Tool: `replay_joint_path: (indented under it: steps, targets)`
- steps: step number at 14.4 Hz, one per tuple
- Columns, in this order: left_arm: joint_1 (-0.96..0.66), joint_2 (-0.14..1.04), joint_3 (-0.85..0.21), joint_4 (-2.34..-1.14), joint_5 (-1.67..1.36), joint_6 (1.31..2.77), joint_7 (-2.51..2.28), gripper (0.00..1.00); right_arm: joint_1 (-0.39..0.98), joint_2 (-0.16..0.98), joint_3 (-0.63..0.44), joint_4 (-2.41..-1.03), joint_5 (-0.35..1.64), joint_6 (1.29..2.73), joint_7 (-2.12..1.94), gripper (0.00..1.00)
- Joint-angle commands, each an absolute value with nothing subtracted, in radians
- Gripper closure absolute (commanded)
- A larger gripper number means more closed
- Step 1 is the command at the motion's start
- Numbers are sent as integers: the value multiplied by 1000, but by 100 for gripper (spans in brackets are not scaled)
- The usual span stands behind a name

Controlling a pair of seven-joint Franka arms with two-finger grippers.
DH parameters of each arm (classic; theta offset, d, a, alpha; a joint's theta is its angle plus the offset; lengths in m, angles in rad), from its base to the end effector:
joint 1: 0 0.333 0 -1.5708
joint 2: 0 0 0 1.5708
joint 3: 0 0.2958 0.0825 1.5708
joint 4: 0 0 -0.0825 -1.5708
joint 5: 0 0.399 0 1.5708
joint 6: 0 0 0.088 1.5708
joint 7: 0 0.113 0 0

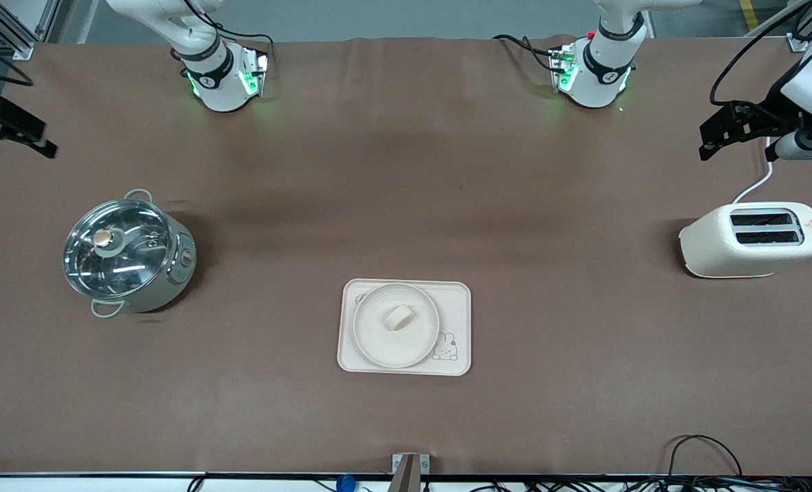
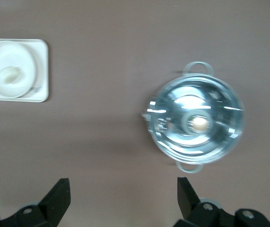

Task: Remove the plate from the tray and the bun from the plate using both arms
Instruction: 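Reach the right gripper to the white plate on the beige tray, then grasp the rim of the white plate with the right gripper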

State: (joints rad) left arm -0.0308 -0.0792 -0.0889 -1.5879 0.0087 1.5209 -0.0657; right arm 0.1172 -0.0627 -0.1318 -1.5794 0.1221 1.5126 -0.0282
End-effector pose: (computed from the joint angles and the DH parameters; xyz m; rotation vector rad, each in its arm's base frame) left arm 0.5374 -0.0656 0.6294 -3.1259 0.0833 -0.0208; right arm 0.5455 0.0041 0.6247 -3.0112 -0.0312 0.0028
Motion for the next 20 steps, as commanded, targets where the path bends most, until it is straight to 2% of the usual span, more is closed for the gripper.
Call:
replay_joint_path:
  steps: [1, 5, 8, 10, 12, 15, 20]
  targets:
    - [-37, -72, -94, -1563, 25, 1500, -71, 0, 269, 82, -133, -1580, 187, 1581, 76, 0]
    - [-38, -72, -95, -1566, 25, 1500, -72, 0, 428, 369, -135, -1540, 380, 1843, 89, 0]
    - [-37, -74, -95, -1568, 25, 1500, -71, 0, 472, 538, -133, -1529, 540, 2076, 97, 0]
    - [-37, -74, -95, -1568, 25, 1500, -71, 0, 498, 662, -133, -1471, 580, 2228, 109, 0]
    - [-37, -74, -95, -1568, 25, 1499, -71, 0, 534, 765, -133, -1398, 583, 2291, 110, 1]
    - [-38, -75, -95, -1568, 25, 1499, -71, 0, 563, 848, -133, -1353, 584, 2373, 176, 7]
    - [-38, -75, -95, -1568, 25, 1499, -71, 0, 577, 925, -133, -1296, 581, 2401, 169, 36]
